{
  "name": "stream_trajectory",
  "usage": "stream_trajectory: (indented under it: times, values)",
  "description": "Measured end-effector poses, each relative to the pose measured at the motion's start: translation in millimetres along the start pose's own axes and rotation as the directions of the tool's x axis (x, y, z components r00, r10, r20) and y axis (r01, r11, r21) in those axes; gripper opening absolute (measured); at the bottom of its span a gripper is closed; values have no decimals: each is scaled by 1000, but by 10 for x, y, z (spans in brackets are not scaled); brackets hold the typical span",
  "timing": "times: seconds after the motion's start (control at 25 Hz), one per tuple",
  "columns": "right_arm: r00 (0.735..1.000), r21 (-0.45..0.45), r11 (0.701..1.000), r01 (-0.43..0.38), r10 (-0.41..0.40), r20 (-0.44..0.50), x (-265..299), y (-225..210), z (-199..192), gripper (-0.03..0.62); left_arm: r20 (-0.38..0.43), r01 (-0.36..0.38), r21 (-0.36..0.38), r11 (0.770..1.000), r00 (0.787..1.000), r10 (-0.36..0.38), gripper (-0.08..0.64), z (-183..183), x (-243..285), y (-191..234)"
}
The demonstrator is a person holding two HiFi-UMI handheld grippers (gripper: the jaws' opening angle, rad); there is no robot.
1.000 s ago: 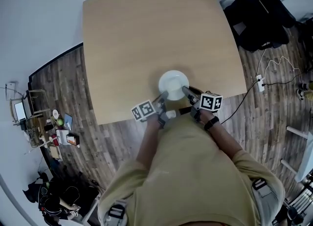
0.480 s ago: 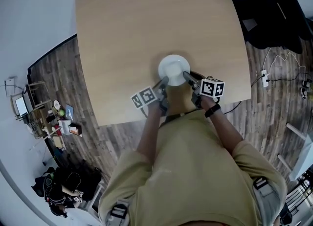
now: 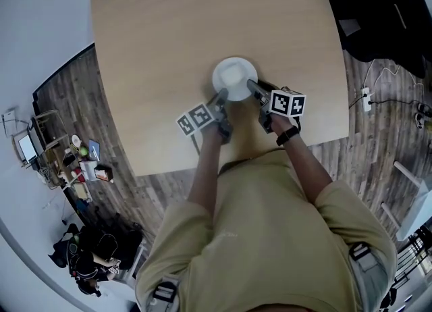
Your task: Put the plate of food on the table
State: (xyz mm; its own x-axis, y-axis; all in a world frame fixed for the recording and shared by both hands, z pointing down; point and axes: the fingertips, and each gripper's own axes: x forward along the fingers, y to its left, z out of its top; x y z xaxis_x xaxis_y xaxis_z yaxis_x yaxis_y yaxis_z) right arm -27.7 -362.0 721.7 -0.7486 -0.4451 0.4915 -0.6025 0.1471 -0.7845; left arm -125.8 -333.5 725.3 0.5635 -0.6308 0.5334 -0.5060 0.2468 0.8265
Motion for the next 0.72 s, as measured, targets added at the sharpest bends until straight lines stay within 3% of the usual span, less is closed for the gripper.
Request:
stream_trajectory:
  times: [0.44,0.6,0.72]
  values:
    - [997,37,996,77,-76,-30,138,-88,48,87,3,-64,-15,998,998,65,71,106,106,100]
    - [991,11,992,128,-127,-51,90,-118,36,138,-11,-109,25,994,994,109,81,65,94,106]
    - [990,-19,991,132,-133,-47,58,-82,58,153,-19,-117,58,991,993,119,140,53,48,94]
